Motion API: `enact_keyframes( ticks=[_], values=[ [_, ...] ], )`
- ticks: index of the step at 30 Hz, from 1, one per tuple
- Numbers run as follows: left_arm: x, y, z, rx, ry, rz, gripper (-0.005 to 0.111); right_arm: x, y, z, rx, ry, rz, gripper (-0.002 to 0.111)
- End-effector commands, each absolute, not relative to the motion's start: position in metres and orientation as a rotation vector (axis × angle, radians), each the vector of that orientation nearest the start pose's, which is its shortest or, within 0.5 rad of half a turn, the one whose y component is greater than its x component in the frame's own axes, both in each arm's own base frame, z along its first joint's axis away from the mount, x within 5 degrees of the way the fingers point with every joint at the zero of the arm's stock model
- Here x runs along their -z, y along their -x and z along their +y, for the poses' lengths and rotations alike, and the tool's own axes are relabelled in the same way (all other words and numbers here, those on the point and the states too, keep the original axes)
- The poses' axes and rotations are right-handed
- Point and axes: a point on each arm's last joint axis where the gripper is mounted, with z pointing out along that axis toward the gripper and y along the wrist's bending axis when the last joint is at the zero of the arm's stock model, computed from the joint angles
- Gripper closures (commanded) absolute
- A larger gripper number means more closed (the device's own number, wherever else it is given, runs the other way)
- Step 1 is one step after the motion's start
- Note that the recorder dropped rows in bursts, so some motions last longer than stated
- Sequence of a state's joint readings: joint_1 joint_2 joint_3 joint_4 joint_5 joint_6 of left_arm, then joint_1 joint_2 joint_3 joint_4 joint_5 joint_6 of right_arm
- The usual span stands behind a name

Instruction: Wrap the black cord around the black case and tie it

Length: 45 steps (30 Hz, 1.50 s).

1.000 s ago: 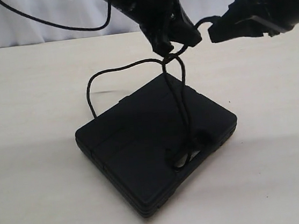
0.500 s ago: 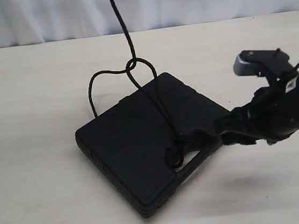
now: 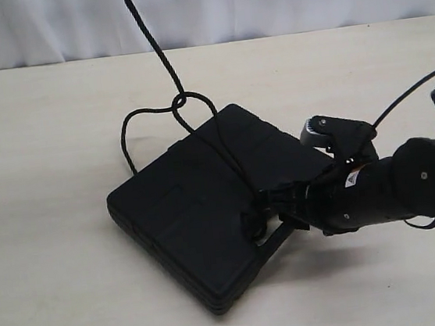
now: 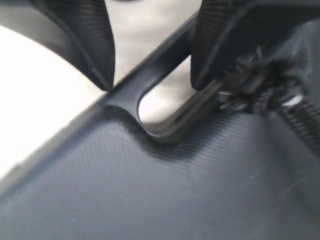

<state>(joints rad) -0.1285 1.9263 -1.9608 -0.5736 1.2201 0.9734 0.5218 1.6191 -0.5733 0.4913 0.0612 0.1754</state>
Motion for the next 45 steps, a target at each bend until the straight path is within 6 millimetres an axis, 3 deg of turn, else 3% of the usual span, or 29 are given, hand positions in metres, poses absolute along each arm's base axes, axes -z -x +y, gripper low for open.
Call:
enact_keyframes(
  ticks=[1,6,15,17,22,25,29,37,40,45],
  values=[
    [-0.366,-0.409,-0.099,0.44,-1.192,2.122,0.107,-0.119,-0.23,0.132,-0.451,-0.328,2.654,0.063],
    [-0.366,-0.409,-0.099,0.443,-1.189,2.123,0.107,-0.11,-0.234,0.132,-0.42,-0.342,2.642,0.063],
    [-0.372,-0.409,-0.099,0.438,-1.106,2.128,0.107,-0.111,-0.242,0.131,-0.424,-0.424,2.553,0.064],
    [-0.38,-0.407,-0.098,0.417,-1.067,2.115,0.107,-0.113,-0.244,0.132,-0.429,-0.413,2.545,0.07],
    [-0.418,-0.388,-0.09,0.299,-0.99,2.032,0.107,-0.112,-0.252,0.138,-0.439,-0.407,2.556,0.104],
    [-0.437,-0.376,-0.08,0.199,-0.934,2.017,0.107,-0.113,-0.257,0.139,-0.437,-0.395,2.54,0.104],
    [-0.454,-0.364,-0.051,0.086,-0.802,2.061,0.107,-0.122,-0.265,0.131,-0.436,-0.432,2.454,0.104],
    [-0.468,-0.343,0.032,-0.036,-0.521,2.182,0.107,-0.131,-0.284,0.083,-0.385,-0.64,2.377,0.104],
    [-0.461,-0.338,0.062,-0.062,-0.418,2.251,0.107,-0.138,-0.295,0.073,-0.374,-0.611,2.358,0.104],
    [-0.424,-0.335,0.112,-0.172,-0.242,2.378,0.107,-0.158,-0.317,0.08,-0.408,-0.508,2.35,0.104]
  ],
)
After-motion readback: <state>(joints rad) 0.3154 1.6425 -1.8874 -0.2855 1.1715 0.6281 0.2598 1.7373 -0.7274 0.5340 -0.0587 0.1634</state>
